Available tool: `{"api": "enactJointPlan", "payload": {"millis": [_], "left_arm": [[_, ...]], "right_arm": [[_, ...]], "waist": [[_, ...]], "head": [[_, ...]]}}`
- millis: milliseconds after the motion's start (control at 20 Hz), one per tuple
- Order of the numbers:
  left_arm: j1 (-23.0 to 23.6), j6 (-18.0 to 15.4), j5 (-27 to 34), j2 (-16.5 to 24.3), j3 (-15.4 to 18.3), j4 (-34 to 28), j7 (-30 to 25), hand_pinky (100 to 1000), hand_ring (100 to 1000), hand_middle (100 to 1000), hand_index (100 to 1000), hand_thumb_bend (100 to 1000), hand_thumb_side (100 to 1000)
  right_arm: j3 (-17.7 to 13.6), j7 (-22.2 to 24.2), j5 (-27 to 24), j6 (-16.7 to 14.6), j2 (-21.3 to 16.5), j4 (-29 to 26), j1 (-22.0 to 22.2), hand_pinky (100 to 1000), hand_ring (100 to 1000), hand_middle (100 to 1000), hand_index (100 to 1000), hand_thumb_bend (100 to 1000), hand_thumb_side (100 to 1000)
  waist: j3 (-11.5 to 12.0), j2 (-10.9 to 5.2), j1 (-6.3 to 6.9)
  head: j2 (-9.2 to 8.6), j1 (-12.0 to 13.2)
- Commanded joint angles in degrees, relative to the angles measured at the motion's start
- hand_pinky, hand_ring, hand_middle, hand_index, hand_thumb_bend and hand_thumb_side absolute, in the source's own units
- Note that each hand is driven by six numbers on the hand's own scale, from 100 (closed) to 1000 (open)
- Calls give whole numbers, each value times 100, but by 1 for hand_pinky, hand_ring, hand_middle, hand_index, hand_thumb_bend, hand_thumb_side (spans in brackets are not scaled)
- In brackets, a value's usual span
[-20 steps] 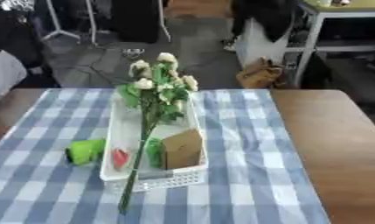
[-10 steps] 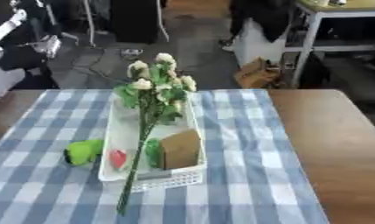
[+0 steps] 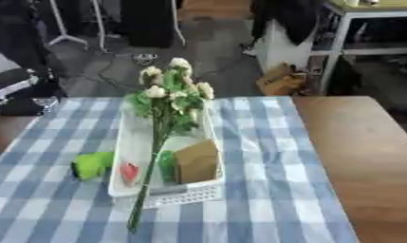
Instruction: Pick up objects on the table and place them in the box.
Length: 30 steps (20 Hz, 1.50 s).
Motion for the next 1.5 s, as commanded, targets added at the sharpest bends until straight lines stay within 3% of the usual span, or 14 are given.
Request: {"api": "enactJointPlan", "payload": {"millis": [50, 200, 700, 800, 900, 1050, 1100, 1300, 1500], "left_arm": [[-29, -81, 132, 311, -183, 244, 397, 911, 1000, 1000, 1000, 100, 671], [45, -172, 271, 196, -319, 360, 472, 1000, 1000, 1000, 1000, 100, 688], [-9, -105, 385, 8, -609, 509, -596, 1000, 1000, 1000, 1000, 175, 854], [-84, 0, 248, -32, -651, 591, -984, 1000, 1000, 1000, 1000, 185, 911], [-254, 122, 127, -99, -602, 635, -1588, 1000, 1000, 1000, 1000, 136, 865], [-452, 257, 105, -166, -489, 632, -2078, 1000, 1000, 1000, 1000, 141, 876], [-491, 331, 60, -180, -517, 702, -2344, 1000, 1000, 1000, 1000, 234, 982], [-722, 641, -199, -291, -509, 783, -3395, 1000, 1000, 1000, 1000, 298, 957], [-781, 830, -421, -359, -551, 747, -3462, 1000, 1000, 1000, 1000, 329, 905]], "right_arm": [[13, 24, -27, -1, -154, -85, -81, 613, 595, 564, 611, 100, 644], [4, 10, -29, 5, -150, -85, -80, 613, 595, 564, 611, 100, 644], [40, 80, -65, 23, -114, -85, -58, 613, 592, 563, 606, 100, 641], [46, 97, -77, 29, -105, -85, -53, 613, 591, 562, 606, 100, 642], [55, 120, -89, 32, -95, -85, -43, 614, 591, 562, 606, 100, 642], [58, 144, -103, 34, -85, -85, -37, 614, 591, 562, 606, 100, 641], [60, 150, -107, 36, -77, -85, -39, 615, 591, 562, 601, 100, 641], [63, 169, -115, 48, -56, -85, -40, 615, 591, 561, 590, 100, 640], [65, 179, -117, 65, -44, -85, -45, 615, 591, 560, 568, 100, 637]], "waist": [[-13, -167, 94], [-36, -173, 83], [-82, -164, 62], [-93, -162, 57], [-96, -164, 51], [-102, -164, 50], [-116, -163, 52], [-135, -167, 52], [-147, -168, 49]], "head": [[-13, 18], [-21, -5], [28, 38], [21, 45], [31, 46], [41, 48], [46, 60], [65, 56], [51, 60]]}}
